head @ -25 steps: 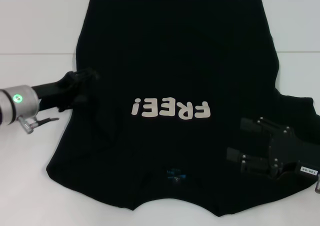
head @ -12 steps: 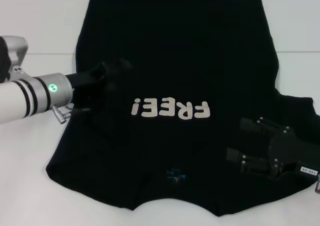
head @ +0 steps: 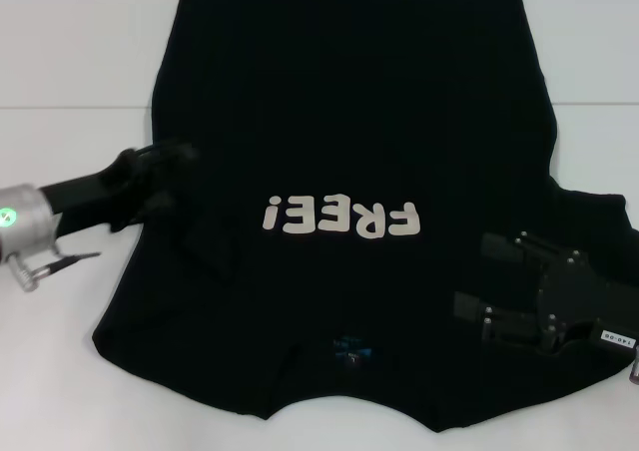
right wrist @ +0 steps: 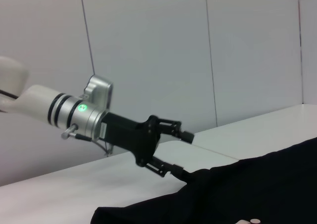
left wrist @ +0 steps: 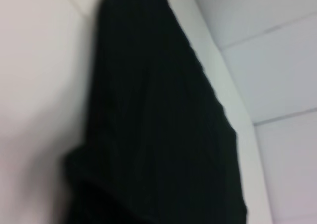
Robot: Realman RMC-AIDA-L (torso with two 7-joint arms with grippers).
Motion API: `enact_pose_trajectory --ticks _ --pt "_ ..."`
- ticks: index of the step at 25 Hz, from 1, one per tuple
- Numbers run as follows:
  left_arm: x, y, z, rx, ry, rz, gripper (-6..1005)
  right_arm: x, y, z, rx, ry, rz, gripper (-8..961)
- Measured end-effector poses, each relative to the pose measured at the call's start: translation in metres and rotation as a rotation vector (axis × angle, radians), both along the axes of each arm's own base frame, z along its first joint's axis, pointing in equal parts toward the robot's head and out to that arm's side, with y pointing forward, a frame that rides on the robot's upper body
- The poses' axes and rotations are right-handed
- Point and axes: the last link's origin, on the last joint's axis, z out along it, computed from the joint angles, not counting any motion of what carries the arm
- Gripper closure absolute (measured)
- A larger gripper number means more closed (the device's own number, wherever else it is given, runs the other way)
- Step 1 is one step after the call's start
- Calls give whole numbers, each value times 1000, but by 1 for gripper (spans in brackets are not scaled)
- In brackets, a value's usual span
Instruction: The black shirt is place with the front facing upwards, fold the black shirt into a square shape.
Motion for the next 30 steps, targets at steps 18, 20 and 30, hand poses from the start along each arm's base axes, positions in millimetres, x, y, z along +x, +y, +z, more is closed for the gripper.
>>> enact_pose_trajectory --ticks 18,20,30 --pt "7 17 -27 37 188 -14 123 -1 1 0 0 -1 2 163" --pt "12 18 -32 21 189 -31 123 0 1 0 0 -1 0 163" --pt "45 21 -55 -61 177 -136 124 0 3 1 9 -2 -8 166"
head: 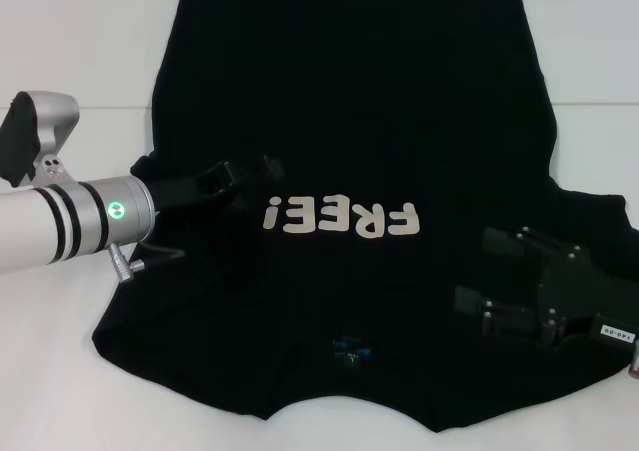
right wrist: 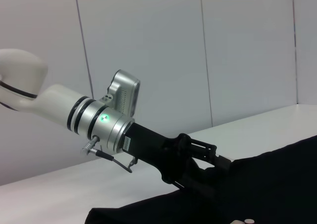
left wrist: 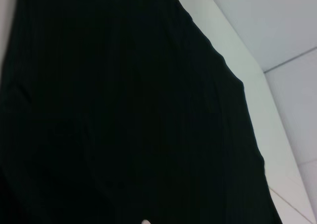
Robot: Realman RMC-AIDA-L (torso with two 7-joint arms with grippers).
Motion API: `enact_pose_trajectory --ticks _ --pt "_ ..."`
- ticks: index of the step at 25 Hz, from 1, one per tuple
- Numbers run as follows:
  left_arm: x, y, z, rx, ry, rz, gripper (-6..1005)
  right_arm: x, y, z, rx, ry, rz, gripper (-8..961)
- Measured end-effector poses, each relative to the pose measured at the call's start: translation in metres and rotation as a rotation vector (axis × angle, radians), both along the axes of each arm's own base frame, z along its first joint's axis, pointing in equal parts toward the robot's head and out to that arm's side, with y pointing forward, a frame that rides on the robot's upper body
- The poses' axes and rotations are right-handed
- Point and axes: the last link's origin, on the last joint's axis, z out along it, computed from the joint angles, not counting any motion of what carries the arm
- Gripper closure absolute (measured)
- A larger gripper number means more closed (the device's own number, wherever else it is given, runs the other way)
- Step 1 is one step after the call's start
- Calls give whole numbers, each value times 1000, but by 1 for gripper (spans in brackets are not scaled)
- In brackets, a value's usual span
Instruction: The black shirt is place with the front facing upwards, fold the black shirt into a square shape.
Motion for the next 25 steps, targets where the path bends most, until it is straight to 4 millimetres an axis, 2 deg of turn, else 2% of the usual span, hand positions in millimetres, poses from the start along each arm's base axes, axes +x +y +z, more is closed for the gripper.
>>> enact_pose_trajectory --ticks 7,13,16,20,25 --pt "0 -7 0 -35 -60 10 123 0 1 0 2 -1 -1 167" --pt "16 -16 -16 -124 -118 -31 124 -1 1 0 5 -4 3 169" --pt "21 -23 -16 -148 -174 -51 124 0 2 0 9 -5 3 170" --pt "29 -38 -3 -162 -287 -174 123 2 2 3 32 6 -13 170" --pt "23 -58 33 -110 -311 -422 124 5 3 9 80 45 -53 172"
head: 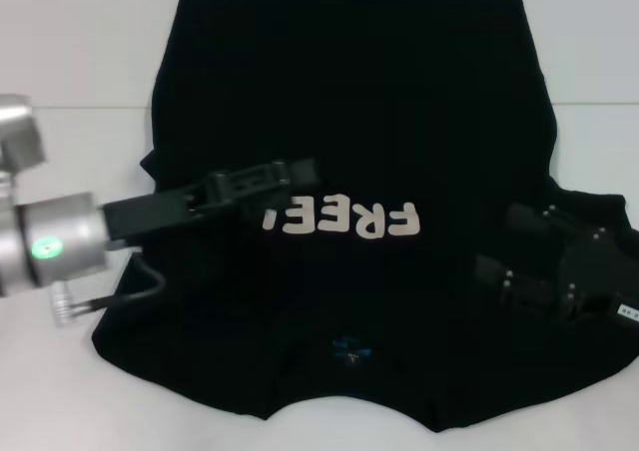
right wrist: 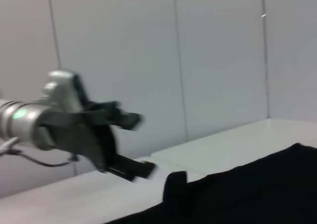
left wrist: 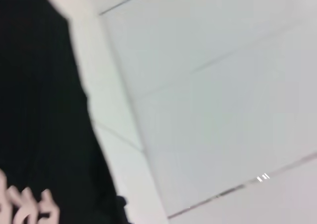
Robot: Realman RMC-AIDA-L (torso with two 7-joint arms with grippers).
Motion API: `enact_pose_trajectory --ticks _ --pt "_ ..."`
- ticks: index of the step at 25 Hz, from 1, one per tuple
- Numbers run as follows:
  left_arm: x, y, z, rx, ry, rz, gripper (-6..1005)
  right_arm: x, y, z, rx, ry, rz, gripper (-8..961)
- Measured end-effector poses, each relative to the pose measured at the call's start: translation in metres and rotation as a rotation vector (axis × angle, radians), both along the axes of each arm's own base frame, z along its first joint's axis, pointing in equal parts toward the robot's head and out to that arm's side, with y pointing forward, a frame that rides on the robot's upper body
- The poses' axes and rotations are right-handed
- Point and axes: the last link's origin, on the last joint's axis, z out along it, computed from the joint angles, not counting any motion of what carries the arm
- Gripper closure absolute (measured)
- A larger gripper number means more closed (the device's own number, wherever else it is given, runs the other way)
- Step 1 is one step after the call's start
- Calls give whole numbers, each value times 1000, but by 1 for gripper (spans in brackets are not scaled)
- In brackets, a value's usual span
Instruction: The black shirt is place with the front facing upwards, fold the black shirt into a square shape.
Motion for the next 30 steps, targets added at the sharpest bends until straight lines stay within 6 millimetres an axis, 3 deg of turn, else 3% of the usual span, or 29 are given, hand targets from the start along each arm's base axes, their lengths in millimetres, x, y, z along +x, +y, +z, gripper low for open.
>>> enact_pose_trajectory --ticks 5,9,16,20,23,25,30 --pt "-20 -25 39 208 26 -222 123 7 0 12 -32 67 -111 173" --pt "-41 -46 56 370 125 -326 125 15 3 33 -109 115 -259 174" --pt "-67 -68 47 375 370 -502 128 26 19 91 -289 -24 -628 175" --pt "-70 -73 44 395 392 -537 128 28 33 131 -296 -113 -885 176" --pt "-67 -76 42 396 380 -558 128 19 41 148 -299 -165 -1002 177" --pt "-66 -77 41 391 375 -564 128 15 45 150 -310 -226 -1060 178" --pt "-65 -77 41 387 367 -573 128 17 54 133 -334 -371 -1154 179"
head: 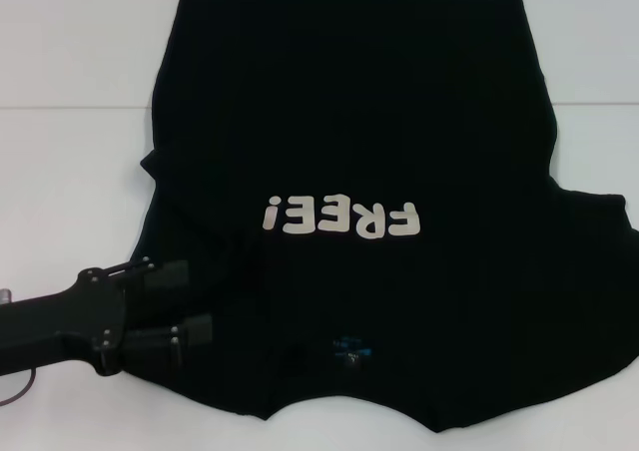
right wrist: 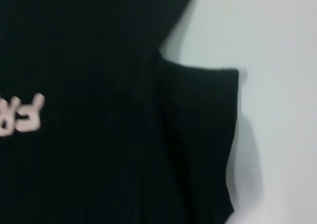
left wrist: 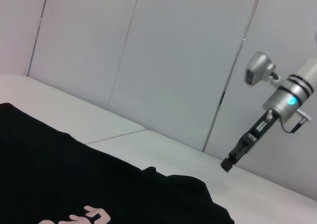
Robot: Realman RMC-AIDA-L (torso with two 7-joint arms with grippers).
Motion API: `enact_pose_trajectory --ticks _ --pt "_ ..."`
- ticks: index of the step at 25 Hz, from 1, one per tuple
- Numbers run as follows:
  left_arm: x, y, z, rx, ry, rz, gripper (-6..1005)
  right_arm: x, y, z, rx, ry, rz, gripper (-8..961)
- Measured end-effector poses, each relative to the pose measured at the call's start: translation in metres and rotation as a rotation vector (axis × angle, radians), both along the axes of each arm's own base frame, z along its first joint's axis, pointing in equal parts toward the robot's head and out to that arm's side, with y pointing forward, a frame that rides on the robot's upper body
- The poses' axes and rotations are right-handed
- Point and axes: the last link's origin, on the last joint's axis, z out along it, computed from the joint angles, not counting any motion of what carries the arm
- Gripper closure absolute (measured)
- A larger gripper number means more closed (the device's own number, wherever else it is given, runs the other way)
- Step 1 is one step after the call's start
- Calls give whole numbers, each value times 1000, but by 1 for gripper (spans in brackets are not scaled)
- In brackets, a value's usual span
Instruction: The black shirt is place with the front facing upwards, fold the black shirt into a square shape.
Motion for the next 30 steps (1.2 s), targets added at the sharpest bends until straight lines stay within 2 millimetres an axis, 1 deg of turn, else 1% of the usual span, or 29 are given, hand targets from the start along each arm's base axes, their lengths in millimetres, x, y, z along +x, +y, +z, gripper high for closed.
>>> enact_pose_trajectory --ticks 2,6,8,9,13,16,25,30 --pt "0 0 -1 0 -1 -4 128 2 4 -7 -4 -3 -4 179" --pt "0 -1 -2 2 -2 -7 129 0 13 -14 8 -5 13 180" --pt "0 -2 -2 2 -3 -7 129 1 20 -24 6 3 17 181" --pt "0 -2 -2 2 -3 -7 129 1 20 -24 6 3 17 181" --pt "-1 -3 -2 3 -4 -5 129 4 28 -37 1 9 13 182" --pt "-1 -3 -2 2 -4 -4 129 6 30 -46 -15 -3 15 183" --pt "-2 -4 -3 -7 9 -1 129 7 34 -50 -3 -19 34 185" --pt "-3 -3 -3 -2 10 -2 129 7 37 -57 -10 -22 26 186"
